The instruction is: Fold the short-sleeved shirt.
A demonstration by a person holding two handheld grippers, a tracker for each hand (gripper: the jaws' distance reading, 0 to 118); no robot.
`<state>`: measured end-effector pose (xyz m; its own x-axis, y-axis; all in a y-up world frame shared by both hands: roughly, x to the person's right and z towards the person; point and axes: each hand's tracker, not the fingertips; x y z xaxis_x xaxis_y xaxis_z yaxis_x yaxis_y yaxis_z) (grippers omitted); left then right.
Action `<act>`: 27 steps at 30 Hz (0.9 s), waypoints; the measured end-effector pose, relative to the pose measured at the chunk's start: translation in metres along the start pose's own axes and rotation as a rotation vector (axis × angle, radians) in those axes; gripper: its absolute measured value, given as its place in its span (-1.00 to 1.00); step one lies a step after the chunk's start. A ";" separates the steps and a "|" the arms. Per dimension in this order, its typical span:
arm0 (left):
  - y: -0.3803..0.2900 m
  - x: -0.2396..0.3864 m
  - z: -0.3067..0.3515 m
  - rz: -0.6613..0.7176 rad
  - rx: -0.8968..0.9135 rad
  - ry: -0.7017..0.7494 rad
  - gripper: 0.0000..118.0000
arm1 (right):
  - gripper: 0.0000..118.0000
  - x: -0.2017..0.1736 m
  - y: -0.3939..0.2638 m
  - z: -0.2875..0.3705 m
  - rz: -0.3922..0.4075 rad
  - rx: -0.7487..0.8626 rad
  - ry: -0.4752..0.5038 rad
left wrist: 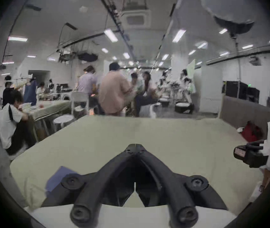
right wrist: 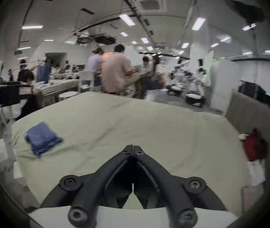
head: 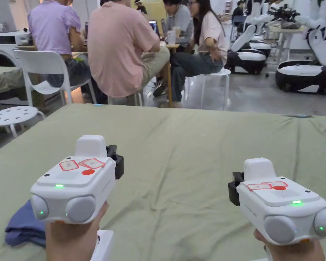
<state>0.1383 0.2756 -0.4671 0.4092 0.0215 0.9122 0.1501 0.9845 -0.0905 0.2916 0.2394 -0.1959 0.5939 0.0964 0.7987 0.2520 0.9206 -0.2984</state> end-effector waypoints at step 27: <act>0.024 0.166 0.043 -0.059 0.098 -0.104 0.32 | 0.95 0.145 0.006 0.125 -0.036 0.234 -0.178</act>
<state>0.1710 0.3106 -0.3010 0.3061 -0.0242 0.9517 0.0807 0.9967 -0.0006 0.2840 0.3064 -0.0164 0.4394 0.1078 0.8918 0.0752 0.9849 -0.1561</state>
